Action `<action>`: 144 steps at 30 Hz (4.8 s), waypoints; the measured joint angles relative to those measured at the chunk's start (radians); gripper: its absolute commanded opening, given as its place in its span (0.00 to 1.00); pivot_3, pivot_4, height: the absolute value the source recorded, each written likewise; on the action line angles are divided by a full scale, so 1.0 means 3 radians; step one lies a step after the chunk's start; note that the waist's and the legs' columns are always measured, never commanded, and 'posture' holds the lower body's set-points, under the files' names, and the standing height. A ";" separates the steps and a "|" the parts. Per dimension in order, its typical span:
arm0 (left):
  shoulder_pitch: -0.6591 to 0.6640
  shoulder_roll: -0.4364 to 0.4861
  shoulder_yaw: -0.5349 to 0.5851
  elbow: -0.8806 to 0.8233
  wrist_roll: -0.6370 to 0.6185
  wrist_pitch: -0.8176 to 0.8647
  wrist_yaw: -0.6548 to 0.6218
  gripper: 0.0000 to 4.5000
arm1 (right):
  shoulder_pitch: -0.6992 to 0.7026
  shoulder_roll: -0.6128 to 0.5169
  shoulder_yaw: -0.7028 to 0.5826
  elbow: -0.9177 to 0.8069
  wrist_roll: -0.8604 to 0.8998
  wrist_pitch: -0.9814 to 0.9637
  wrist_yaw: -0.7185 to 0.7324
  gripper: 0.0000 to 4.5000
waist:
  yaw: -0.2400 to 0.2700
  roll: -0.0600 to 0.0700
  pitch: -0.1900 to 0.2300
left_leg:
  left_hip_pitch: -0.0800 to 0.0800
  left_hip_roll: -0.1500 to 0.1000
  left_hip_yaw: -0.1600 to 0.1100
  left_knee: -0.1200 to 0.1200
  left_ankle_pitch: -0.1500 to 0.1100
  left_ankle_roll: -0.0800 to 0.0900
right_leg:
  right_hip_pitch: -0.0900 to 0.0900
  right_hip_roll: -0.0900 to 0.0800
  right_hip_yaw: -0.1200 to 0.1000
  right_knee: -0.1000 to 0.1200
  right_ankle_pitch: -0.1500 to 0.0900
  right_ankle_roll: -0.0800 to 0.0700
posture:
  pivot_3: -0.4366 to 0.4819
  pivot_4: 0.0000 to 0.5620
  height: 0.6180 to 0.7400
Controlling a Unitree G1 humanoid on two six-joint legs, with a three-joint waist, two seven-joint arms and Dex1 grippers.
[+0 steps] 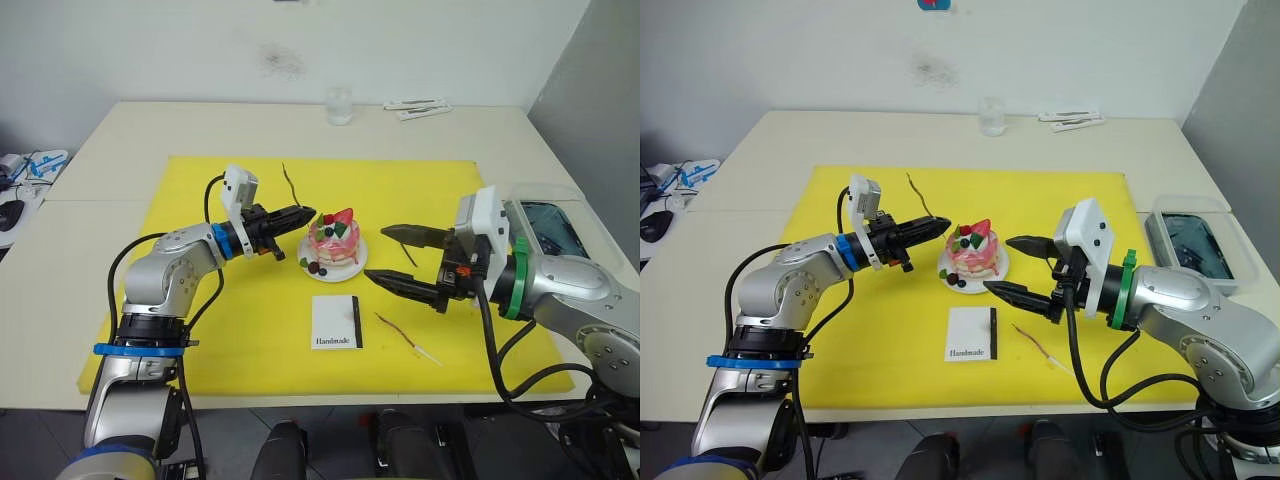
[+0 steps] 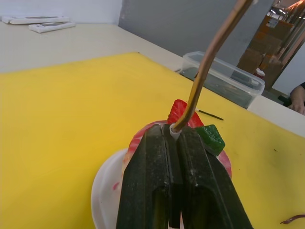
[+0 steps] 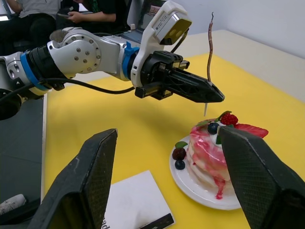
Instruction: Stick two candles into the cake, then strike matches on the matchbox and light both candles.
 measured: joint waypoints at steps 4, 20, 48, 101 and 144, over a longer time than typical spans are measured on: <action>-0.0020 -0.0012 0.0000 0.0023 0.0036 -0.0031 0.0001 0.00 | -0.0009 0.0000 0.0000 -0.0003 0.0000 0.0014 -0.0011 0.78 | 0.0000 0.0000 0.0000 | 0.0000 0.0000 0.0000 0.0000 0.0000 0.0000 | 0.0000 0.0000 0.0000 0.0000 0.0000 0.0000 | 0.48 0.27 1.00; -0.0024 -0.0078 0.0000 0.0071 0.0147 -0.0103 -0.0050 0.00 | -0.0009 -0.0001 -0.0001 -0.0057 0.0019 0.0059 -0.0053 0.78 | -0.0001 0.0000 0.0000 | 0.0000 0.0000 0.0000 0.0001 0.0000 0.0000 | 0.0000 0.0000 0.0000 0.0002 0.0000 0.0000 | 0.48 0.27 1.00; 0.0052 -0.0187 -0.0074 0.0127 0.0388 -0.0251 -0.0090 0.00 | 0.0088 0.0001 -0.0003 -0.0119 0.0022 0.0057 -0.0065 0.78 | 0.0000 0.0000 0.0000 | 0.0001 0.0000 -0.0001 0.0004 0.0000 0.0000 | 0.0001 0.0000 0.0000 0.0003 0.0004 -0.0004 | 0.48 0.27 1.00; 0.0473 0.0347 0.0222 -0.0762 0.0111 0.0154 -0.0143 0.85 | 0.0079 0.0083 -0.0102 -0.0125 0.0153 0.0057 -0.0120 0.79 | -0.0006 -0.0001 -0.0001 | 0.0003 0.0000 -0.0001 0.0004 0.0000 0.0001 | 0.0002 0.0001 0.0001 0.0005 0.0006 -0.0005 | 0.48 0.27 1.00; 0.1731 0.1205 -0.0149 -0.2603 -0.0176 -0.0147 -0.0725 1.00 | 0.1114 -0.0759 0.0463 -0.0459 -0.0846 0.0754 -0.0353 1.00 | 0.0002 0.0001 0.0000 | 0.0003 0.0003 0.0008 0.0004 0.0000 0.0002 | 0.0002 0.0001 0.0005 -0.0003 0.0005 -0.0003 | 0.48 0.27 1.00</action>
